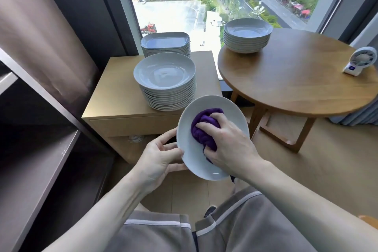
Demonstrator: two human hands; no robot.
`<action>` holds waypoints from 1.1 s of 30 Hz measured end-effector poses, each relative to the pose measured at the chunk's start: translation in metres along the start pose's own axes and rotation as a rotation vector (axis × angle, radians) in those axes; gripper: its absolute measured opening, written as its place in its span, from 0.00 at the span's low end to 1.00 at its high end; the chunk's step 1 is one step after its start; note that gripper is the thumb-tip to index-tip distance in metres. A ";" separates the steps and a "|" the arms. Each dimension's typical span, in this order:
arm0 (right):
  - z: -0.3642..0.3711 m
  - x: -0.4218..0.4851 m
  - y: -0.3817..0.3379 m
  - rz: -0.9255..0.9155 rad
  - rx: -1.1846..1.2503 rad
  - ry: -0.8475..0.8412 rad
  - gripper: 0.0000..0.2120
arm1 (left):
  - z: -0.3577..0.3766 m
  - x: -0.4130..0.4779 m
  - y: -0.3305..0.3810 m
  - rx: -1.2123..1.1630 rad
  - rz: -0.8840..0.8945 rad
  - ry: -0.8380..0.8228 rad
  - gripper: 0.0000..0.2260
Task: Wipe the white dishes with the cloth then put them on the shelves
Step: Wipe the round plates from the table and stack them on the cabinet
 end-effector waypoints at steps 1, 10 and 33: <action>-0.002 0.002 0.006 0.027 -0.017 0.002 0.28 | -0.001 0.000 0.000 -0.003 -0.002 0.009 0.31; 0.005 -0.001 0.013 0.101 -0.064 -0.117 0.27 | -0.022 0.002 0.015 -0.008 0.065 0.099 0.28; -0.020 0.008 0.018 0.044 0.014 0.095 0.27 | 0.009 -0.003 -0.004 0.037 -0.033 -0.051 0.27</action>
Point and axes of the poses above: each hand's wrist, its own x-axis towards the middle knuckle, its own z-axis out of the palm, y = z × x, the point moved 6 cm from there along x, towards the middle knuckle, and after that the axes turned 3 degrees about x, right-handed, at the moved point
